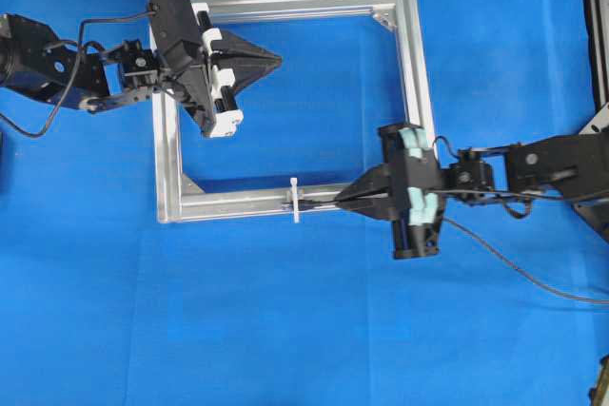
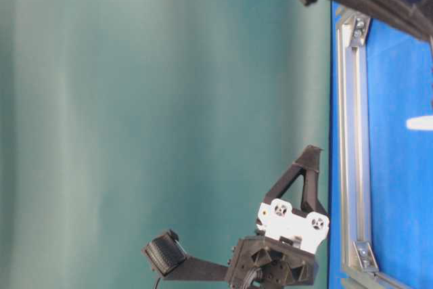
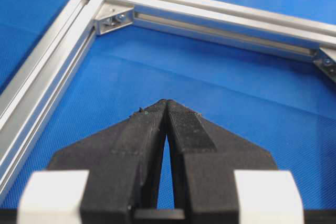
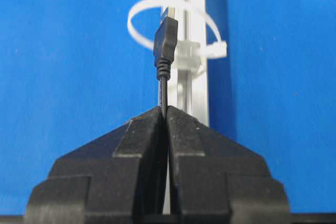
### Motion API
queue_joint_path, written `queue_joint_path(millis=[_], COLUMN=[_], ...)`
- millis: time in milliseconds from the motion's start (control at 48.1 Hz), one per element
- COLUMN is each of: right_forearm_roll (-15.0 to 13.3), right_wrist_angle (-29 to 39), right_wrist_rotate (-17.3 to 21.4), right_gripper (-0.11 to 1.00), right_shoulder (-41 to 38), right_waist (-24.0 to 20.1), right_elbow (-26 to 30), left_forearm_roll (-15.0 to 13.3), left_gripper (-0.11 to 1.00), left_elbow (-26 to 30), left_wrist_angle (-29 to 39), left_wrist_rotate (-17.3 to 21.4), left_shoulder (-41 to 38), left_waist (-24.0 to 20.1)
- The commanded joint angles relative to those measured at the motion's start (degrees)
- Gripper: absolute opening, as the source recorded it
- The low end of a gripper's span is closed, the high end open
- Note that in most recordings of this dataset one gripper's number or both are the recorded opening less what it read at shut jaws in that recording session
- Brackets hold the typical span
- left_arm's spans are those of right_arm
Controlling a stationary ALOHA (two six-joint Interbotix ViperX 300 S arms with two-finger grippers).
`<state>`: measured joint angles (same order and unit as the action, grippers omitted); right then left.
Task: Insert the wire through the string loop located in the center.
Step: 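Push the USB plug leftward through the white zip-tie loop, then move the left gripper toward the plug emerging from the loop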
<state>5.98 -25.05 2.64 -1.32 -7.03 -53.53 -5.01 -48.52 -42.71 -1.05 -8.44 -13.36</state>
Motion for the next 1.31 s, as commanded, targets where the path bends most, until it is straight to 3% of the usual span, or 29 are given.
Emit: queue_joint_path(millis=[0, 478, 998, 1290], right_forearm_roll=[0.0, -0.18, -0.18, -0.18], right_wrist_angle=[-0.53, -0.53, -0.53, -0.35], right_wrist_rotate=[-0.09, -0.26, -0.26, -0.26], right_gripper=[-0.04, -0.04, -0.04, -0.04], right_shoulder=[-0.44, -5.54, -5.71, -5.71], right_waist=[0.35, 1.58, 1.49, 1.49], right_elbow=[2.37, 8.61, 8.44, 8.44], left_forearm_roll=[0.09, 0.18, 0.09, 0.09], left_gripper=[0.0, 0.0, 0.0, 0.0], left_elbow=[0.53, 0.18, 0.18, -0.44], left_wrist_angle=[-0.53, -0.53, -0.26, -0.53], left_wrist_rotate=[0.0, 0.09, 0.09, 0.0], left_shoulder=[1.93, 1.93, 1.93, 2.2], left_waist=[0.26, 0.26, 0.35, 3.25])
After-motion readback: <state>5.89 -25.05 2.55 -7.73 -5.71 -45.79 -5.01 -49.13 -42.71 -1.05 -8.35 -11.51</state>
